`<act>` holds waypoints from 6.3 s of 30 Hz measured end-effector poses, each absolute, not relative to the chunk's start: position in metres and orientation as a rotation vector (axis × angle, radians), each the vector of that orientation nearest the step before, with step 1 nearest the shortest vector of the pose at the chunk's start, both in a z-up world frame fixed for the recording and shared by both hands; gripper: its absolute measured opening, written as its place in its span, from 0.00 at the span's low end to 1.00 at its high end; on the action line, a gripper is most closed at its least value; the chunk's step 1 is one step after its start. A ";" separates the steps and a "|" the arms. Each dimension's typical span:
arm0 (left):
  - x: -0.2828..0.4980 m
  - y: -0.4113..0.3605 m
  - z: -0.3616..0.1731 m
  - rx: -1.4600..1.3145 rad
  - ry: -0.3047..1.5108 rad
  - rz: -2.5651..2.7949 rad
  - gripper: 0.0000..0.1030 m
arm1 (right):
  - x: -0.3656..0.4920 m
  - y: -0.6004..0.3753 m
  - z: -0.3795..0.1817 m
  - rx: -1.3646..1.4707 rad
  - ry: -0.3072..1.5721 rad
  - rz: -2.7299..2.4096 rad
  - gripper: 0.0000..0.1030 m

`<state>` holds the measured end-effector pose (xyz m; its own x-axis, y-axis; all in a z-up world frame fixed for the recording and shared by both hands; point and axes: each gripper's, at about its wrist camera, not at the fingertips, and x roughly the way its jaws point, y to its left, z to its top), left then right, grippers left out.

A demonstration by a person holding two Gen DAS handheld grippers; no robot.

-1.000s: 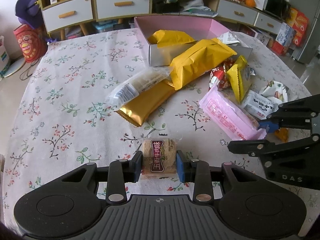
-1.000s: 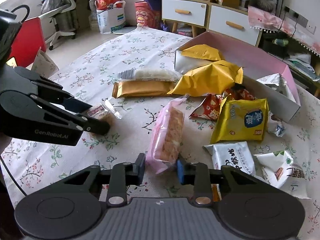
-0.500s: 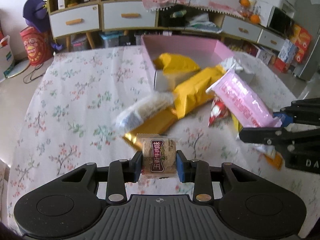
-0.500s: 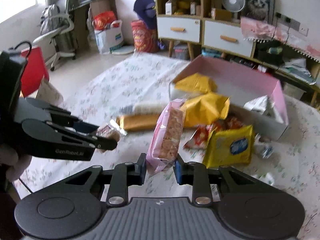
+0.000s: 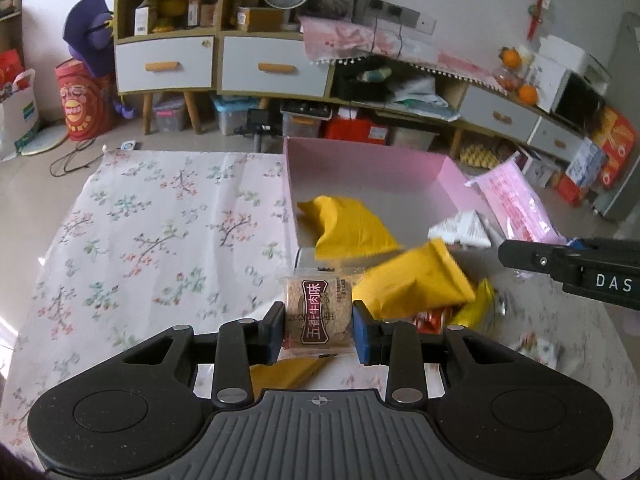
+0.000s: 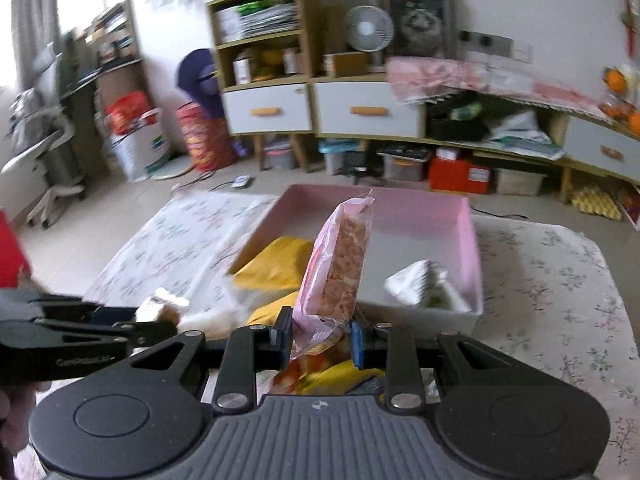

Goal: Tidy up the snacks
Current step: 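Lower the cake and pink packet into the box and open both tools, then grasp the clear wrapped bar with the left tool while the right tool grasps a white bag, then carry the clear bar and white bag into the pink box and open both tools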

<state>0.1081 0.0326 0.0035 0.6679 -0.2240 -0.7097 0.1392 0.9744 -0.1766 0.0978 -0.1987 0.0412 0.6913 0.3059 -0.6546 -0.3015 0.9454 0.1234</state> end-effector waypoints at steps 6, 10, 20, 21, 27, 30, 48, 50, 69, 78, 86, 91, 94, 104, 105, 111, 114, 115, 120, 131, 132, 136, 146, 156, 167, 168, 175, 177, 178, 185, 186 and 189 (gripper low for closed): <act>0.136 0.024 0.002 -0.162 0.796 -0.194 0.31 | 0.121 -0.212 0.035 0.069 0.755 0.258 0.02; 0.151 0.021 0.000 -0.204 0.767 -0.217 0.31 | 0.131 -0.217 0.031 0.108 0.773 0.231 0.02; 0.178 0.007 -0.016 -0.232 0.794 -0.242 0.31 | 0.151 -0.226 0.017 0.161 0.832 0.203 0.02; 0.180 0.007 -0.018 -0.233 0.798 -0.239 0.31 | 0.153 -0.228 0.016 0.173 0.834 0.201 0.02; 0.188 0.002 -0.027 -0.204 0.802 -0.219 0.31 | 0.166 -0.238 0.009 0.232 0.840 0.211 0.02; 0.192 -0.003 -0.030 -0.152 0.798 -0.228 0.33 | 0.168 -0.241 0.007 0.269 0.838 0.237 0.02; 0.216 -0.024 -0.045 -0.019 0.835 -0.246 0.34 | 0.182 -0.252 0.002 0.412 0.833 0.300 0.08; 0.214 -0.023 -0.042 -0.019 0.833 -0.249 0.37 | 0.183 -0.252 0.004 0.419 0.833 0.305 0.10; 0.152 -0.008 0.010 0.016 0.802 -0.224 0.90 | 0.160 -0.254 0.025 0.363 0.810 0.260 0.67; 0.113 0.003 0.004 0.138 0.749 -0.202 0.94 | 0.133 -0.246 0.033 0.214 0.809 0.293 0.73; 0.101 0.020 -0.011 0.200 0.742 -0.232 0.94 | 0.102 -0.247 0.028 0.110 0.779 0.337 0.76; 0.095 0.034 -0.026 0.217 0.758 -0.249 0.94 | 0.087 -0.250 0.020 0.071 0.754 0.341 0.77; 0.092 0.044 -0.034 0.218 0.759 -0.260 0.94 | 0.078 -0.251 0.012 0.022 0.746 0.357 0.77; 0.099 0.067 -0.054 0.212 0.781 -0.318 0.94 | 0.045 -0.245 -0.014 -0.138 0.747 0.487 0.78; 0.101 0.067 -0.056 0.214 0.786 -0.320 0.94 | 0.040 -0.243 -0.016 -0.168 0.730 0.495 0.78; 0.112 0.069 -0.061 0.184 0.808 -0.335 0.93 | 0.023 -0.228 -0.013 -0.282 0.668 0.554 0.78; 0.117 0.069 -0.063 0.161 0.813 -0.354 0.93 | 0.020 -0.225 -0.013 -0.269 0.670 0.603 0.78; 0.119 0.070 -0.063 0.153 0.815 -0.358 0.93 | 0.020 -0.226 -0.014 -0.263 0.676 0.618 0.78; 0.128 0.071 -0.065 0.109 0.828 -0.374 0.92 | 0.023 -0.220 -0.021 -0.245 0.738 0.658 0.69; 0.134 0.070 -0.064 0.037 0.844 -0.437 0.61 | 0.031 -0.217 -0.031 -0.247 0.783 0.637 0.52; 0.134 0.070 -0.064 0.030 0.847 -0.443 0.57 | 0.031 -0.216 -0.031 -0.246 0.783 0.635 0.51; 0.133 0.069 -0.063 0.003 0.857 -0.453 0.48 | 0.031 -0.217 -0.030 -0.246 0.780 0.625 0.46; 0.129 0.061 -0.060 -0.069 0.882 -0.403 0.29 | 0.032 -0.218 -0.029 -0.250 0.773 0.602 0.35; 0.122 0.042 -0.053 -0.059 0.898 -0.326 0.17 | 0.035 -0.220 -0.027 -0.239 0.772 0.589 0.21; 0.116 0.040 -0.042 -0.056 0.892 -0.309 0.16 | 0.033 -0.221 -0.022 -0.238 0.760 0.599 0.21; 0.116 0.041 -0.041 -0.059 0.894 -0.308 0.16 | 0.033 -0.221 -0.020 -0.241 0.754 0.598 0.21; 0.107 0.038 -0.026 -0.034 0.871 -0.308 0.15 | 0.032 -0.225 -0.009 -0.230 0.713 0.580 0.21; 0.104 0.038 -0.020 -0.037 0.857 -0.315 0.15 | 0.033 -0.226 -0.006 -0.225 0.704 0.574 0.21; 0.103 0.038 -0.017 -0.038 0.849 -0.319 0.15 | 0.033 -0.227 -0.005 -0.223 0.701 0.569 0.21; 0.104 0.032 -0.004 -0.052 0.811 -0.322 0.15 | 0.043 -0.235 0.002 -0.199 0.675 0.523 0.21; 0.105 0.031 -0.003 -0.056 0.809 -0.322 0.15 | 0.045 -0.236 0.004 -0.194 0.669 0.516 0.21; 0.108 0.026 0.001 -0.065 0.798 -0.328 0.15 | 0.052 -0.237 0.009 -0.175 0.655 0.496 0.21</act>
<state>0.1083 0.0255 0.0008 0.6507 -0.3131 -0.6918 0.2646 0.9474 -0.1799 0.0518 -0.2375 0.0093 0.6821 0.3852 -0.6216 -0.4935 0.8697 -0.0025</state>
